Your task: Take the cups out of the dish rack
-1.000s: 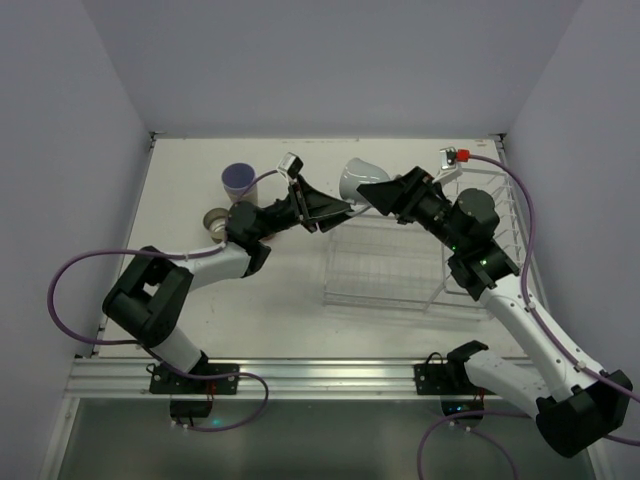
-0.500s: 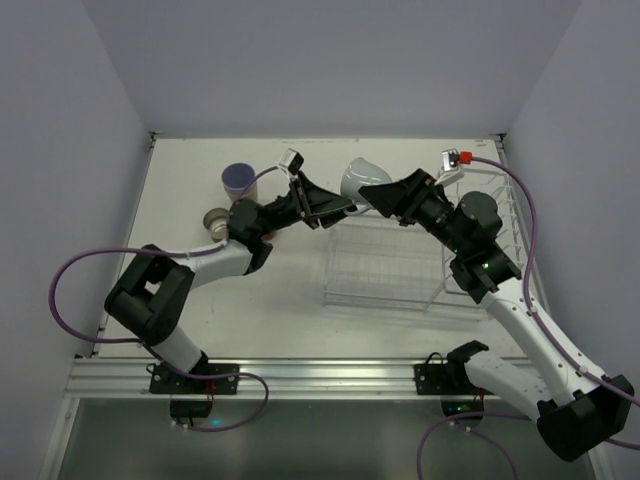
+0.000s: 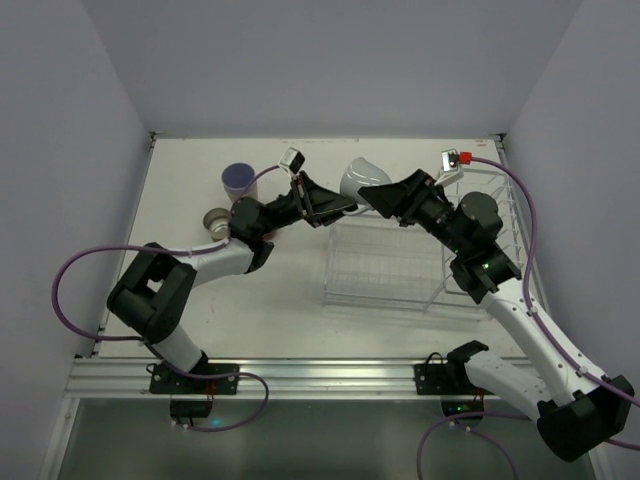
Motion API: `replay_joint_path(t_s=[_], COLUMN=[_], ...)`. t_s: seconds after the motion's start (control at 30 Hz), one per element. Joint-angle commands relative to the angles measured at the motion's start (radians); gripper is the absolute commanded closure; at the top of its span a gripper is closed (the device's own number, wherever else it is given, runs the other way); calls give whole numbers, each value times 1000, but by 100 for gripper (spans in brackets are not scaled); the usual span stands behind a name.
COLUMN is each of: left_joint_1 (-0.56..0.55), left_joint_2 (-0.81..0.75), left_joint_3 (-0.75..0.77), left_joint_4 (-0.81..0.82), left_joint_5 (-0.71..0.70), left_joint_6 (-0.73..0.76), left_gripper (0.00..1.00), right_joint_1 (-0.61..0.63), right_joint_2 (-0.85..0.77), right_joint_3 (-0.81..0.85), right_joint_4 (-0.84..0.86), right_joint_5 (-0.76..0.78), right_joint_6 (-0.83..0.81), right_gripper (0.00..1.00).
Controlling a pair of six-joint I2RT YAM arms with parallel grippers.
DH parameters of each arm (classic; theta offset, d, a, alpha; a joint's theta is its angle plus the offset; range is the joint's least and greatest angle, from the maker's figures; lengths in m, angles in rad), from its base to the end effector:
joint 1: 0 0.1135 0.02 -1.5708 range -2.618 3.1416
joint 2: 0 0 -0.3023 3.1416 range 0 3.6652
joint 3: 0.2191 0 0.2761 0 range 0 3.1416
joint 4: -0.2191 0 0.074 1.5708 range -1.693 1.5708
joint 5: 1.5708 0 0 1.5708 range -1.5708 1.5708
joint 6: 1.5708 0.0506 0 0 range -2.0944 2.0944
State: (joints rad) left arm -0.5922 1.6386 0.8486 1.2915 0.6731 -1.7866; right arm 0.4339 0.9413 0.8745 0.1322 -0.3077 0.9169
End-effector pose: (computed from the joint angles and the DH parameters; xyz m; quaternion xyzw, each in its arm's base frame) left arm 0.2914 -0.2340 0.3205 -0.0355 0.5575 -0.8165 0.1461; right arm 0.2085 0.1135 0.4077 0.0530 0.6827 0.5327 0.4974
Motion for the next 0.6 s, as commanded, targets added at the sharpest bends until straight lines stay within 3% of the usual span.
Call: replay_joint_path(t_s=[0.0, 0.2, 0.33, 0.57], left_joint_1=[-12, -12, -12, -12], left_joint_2=[-5, 1, 1, -2], left_joint_3=[52, 55, 67, 69], left_joint_4=[109, 98, 48, 19], left_joint_5=[-24, -17, -1, 8], left_joint_6=[21, 33, 73, 154], left_gripper=[70, 77, 100, 100], right_joint_1=[2, 0, 0, 0], right_joint_2=[-16, -16, -18, -29], right_joint_3=[15, 12, 12, 40], right_joint_4=[69, 57, 53, -47], right_joint_5=[-31, -33, -42, -27], right_joint_6=[-4, -7, -10, -55], right_gripper=[100, 100, 100, 100])
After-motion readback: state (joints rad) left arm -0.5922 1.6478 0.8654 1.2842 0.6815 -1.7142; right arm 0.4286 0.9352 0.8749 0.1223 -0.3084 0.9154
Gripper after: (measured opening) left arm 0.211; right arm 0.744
